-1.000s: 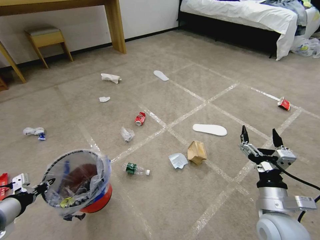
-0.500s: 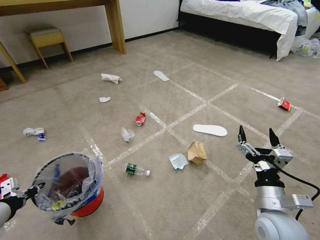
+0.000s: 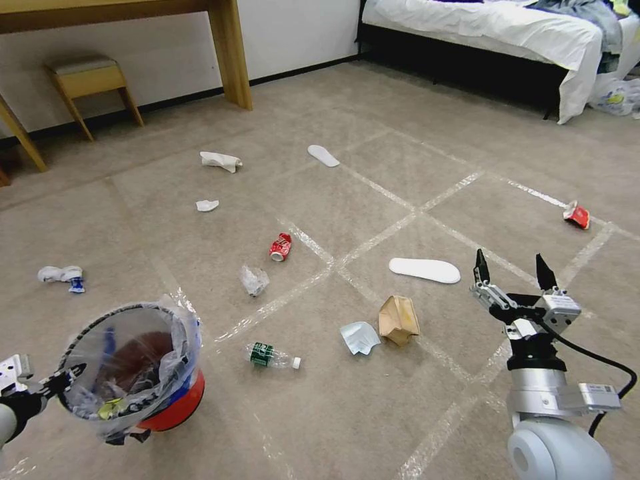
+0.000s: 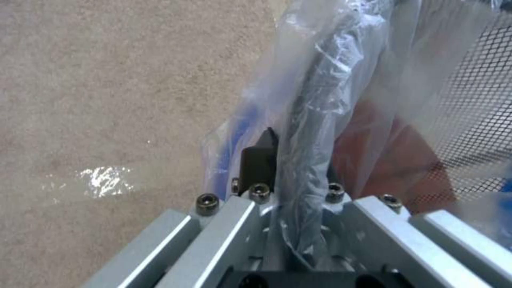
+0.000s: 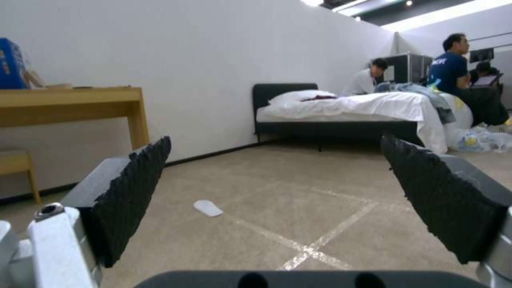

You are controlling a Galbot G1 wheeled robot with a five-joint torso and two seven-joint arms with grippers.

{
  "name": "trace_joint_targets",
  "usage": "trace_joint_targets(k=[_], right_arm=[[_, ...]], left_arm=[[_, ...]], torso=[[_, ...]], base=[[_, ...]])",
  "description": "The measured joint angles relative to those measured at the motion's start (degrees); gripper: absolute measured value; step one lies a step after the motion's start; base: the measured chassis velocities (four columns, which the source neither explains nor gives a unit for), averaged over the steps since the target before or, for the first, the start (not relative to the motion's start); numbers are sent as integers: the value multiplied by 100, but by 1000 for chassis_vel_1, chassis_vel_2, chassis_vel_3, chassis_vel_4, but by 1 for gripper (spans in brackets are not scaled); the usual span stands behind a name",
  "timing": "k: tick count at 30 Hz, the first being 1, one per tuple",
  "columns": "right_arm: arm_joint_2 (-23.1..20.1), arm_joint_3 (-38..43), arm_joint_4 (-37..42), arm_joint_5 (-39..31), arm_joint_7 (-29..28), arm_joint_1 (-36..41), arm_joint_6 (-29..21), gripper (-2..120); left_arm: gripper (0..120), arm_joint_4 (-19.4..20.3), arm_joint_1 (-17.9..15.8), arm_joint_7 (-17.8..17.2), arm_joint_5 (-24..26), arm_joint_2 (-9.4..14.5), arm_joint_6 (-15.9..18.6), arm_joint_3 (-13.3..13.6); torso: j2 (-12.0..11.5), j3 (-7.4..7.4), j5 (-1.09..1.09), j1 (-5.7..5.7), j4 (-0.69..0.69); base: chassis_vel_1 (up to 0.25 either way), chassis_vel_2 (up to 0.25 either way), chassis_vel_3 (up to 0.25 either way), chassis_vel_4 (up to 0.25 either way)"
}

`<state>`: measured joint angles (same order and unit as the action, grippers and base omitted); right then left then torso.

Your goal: Pick up the trash bin and place the garbage on the floor into it.

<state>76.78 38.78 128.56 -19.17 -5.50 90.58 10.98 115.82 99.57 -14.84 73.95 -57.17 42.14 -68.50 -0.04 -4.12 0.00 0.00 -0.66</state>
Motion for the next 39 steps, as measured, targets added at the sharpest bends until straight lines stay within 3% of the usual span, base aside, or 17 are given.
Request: trace_joint_targets(k=[10, 13, 15, 16, 18, 19, 21, 22, 24, 25, 27, 28, 30, 33, 39], right_arm=[[-51, -6, -6, 5, -68, -73, -157, 100], [-109, -77, 19, -120, -209, -104, -446, 100], [-217, -172, 54, -142, -454, -147, -942, 100], [-217, -172, 54, -142, -454, -147, -942, 100], [-368, -323, 157, -267, -959, -215, -1840, 100], [-368, -323, 157, -267, -959, -215, -1840, 100], [-495, -467, 197, -524, -1406, -349, -2615, 100], [-495, -467, 197, -524, -1406, -349, -2615, 100], [-607, -598, 129, -804, -1744, -534, -3298, 100], [-607, -598, 129, -804, -1744, -534, -3298, 100], [-705, -780, -17, -1067, -2101, -725, -3999, 100], [-705, -780, -17, -1067, -2101, -725, -3999, 100], [-789, -1037, -266, -1481, -2529, -935, -4606, 100], [-822, -1294, -755, -1660, -2750, -1161, -4904, 100], [-768, -1765, -1899, -1697, -2840, -1656, -4995, 100]], left_arm=[[1, -10, -23, 6, -11, -26, 0, 13], [1, -17, -25, 6, -23, -34, 0, 14], [1, -19, -32, 6, -26, -37, 0, 14], [1, -19, -32, 6, -26, -37, 0, 14], [1, -19, -44, 6, -26, -44, 0, 12], [1, -19, -44, 6, -26, -44, 0, 12], [1, -20, -47, 6, -26, -66, 0, 10], [1, -20, -47, 6, -26, -66, 0, 10], [1, -24, -50, 6, -43, -87, 0, 12], [1, -24, -50, 6, -43, -87, 0, 12], [1, -25, -48, 6, -66, -105, 0, 15], [1, -25, -48, 6, -66, -105, 0, 15], [1, -23, -42, 5, -88, -120, 0, 18], [1, -3, -20, 2, -104, -143, 0, 21], [1, 33, 33, 1, -161, -207, 0, 23]], torso=[[0, 0, 0, 0, 0], [0, 0, 0, 0, -1], [0, 0, 1, 0, -1], [0, 0, 1, 0, -1], [0, 0, 0, 0, -1], [0, 0, 0, 0, -1], [0, 0, 0, 0, -1], [0, 0, 0, 0, -1], [0, 0, 0, 0, 0], [0, 0, 0, 0, 0], [0, 0, 0, 0, 0], [0, 0, 0, 0, 0], [0, 0, 0, 0, -1], [0, 0, 0, 0, 0], [0, 0, 1, 0, -1]], base=[[0, 0, 0, 0], [0, 0, 0, 0], [0, 0, 0, 0], [0, 0, 0, 0], [0, 0, 0, 0], [0, 0, 0, 0], [0, 0, 0, 0], [0, 0, 0, 0], [0, 0, 0, 0], [0, 0, 0, 0], [0, 0, 0, 0], [0, 0, 0, 0], [0, 0, 0, 0], [0, 0, 0, 0], [0, 0, 0, 0]])
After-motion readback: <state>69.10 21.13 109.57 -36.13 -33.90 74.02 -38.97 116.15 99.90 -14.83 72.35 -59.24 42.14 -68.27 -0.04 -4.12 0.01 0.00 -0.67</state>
